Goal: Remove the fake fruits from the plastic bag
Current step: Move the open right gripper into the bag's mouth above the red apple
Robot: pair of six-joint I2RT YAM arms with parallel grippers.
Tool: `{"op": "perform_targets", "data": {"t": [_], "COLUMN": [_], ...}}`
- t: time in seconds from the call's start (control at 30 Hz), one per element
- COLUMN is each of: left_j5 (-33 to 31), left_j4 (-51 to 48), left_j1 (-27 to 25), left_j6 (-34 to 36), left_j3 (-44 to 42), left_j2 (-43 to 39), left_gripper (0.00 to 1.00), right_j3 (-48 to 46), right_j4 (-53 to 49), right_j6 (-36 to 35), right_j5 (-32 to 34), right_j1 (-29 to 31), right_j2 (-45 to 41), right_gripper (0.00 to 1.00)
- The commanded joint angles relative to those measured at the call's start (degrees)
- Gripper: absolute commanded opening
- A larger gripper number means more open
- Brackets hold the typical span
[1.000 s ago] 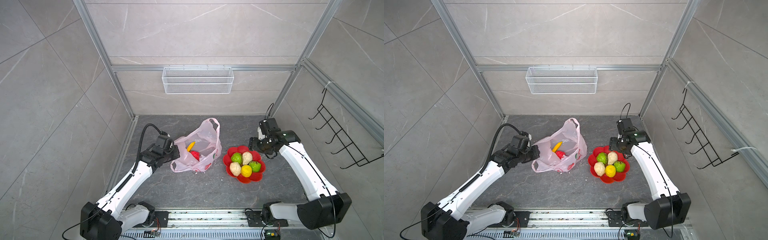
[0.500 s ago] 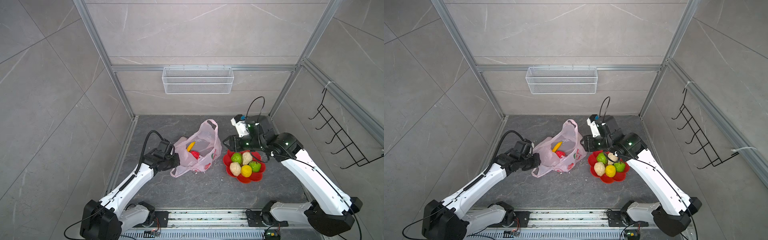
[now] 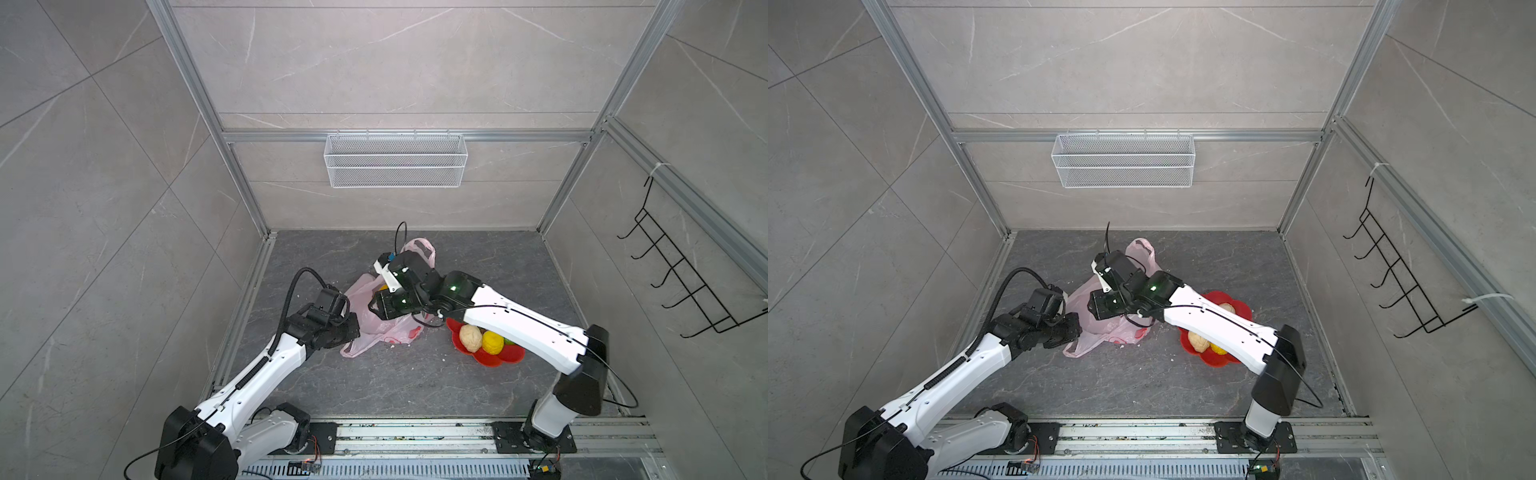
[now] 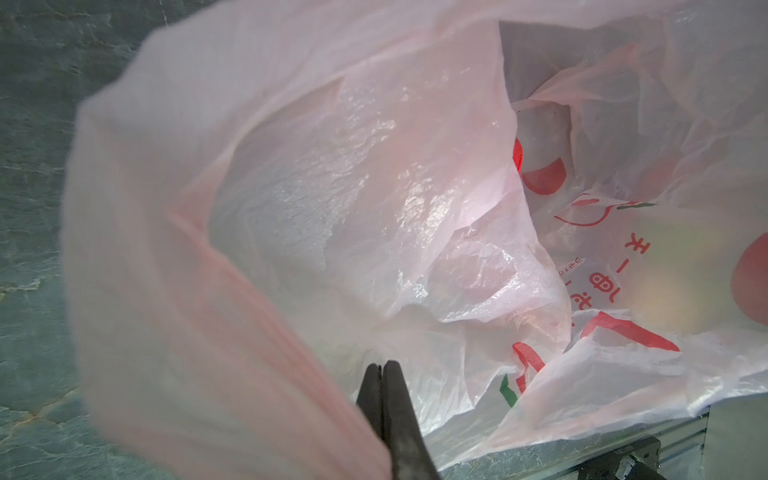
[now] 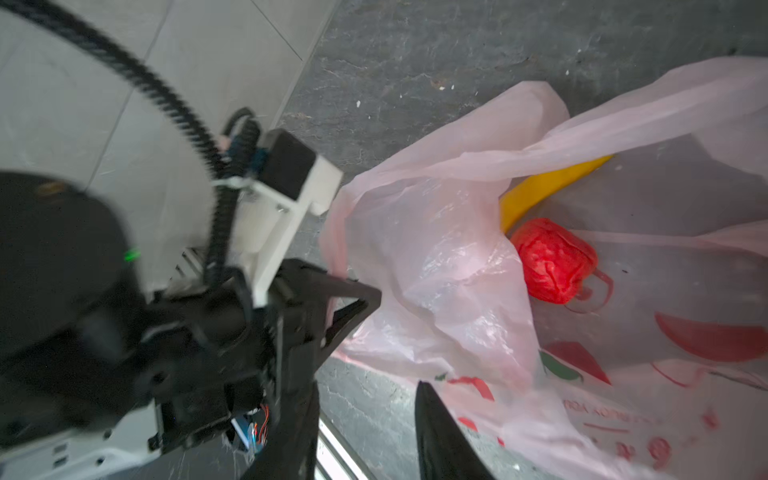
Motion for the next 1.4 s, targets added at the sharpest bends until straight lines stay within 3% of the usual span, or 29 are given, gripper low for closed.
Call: {"op": "perform_targets", "data": {"t": [0.0,0.13,0.67,1.03,1.37], "left_j5": [-0.1,0.2,1.7,3.7,3.6], "left_j4": [-1.0,-1.2,-1.4,-1.1,-2.9], "left_j1": [-0.3,-0.3,-0.3,-0.3,-0.3], "left_j6": [-1.0,-1.6,-1.1,-1.2,-1.0], "left_j3": [-1.4,-2.9,-3.7,-2.2,-2.4], "left_j2": [-2.3,-3.9,-3.9,-3.6,-3.2], "left_gripper": [0.0,0.0,0.0,0.0,0.0], "right_j3": [1.9,3.4,-0.7,-12.7,-15.7], "right_j4": [3.2,-0.5,-8.7,-2.7,0.9], "right_j6": [3.6,4.7,6.6,5.3,4.5], "right_j5": [2.5,4.8,17.5,11.0,12.5], "right_j1": [-0.2,-0.4,-3.2,-3.3,-3.2], "right_j2": [4.6,9.3,11.1,8.8,7.7], "right_gripper": [0.39,0.36,0.32,0.29,0.29]}}
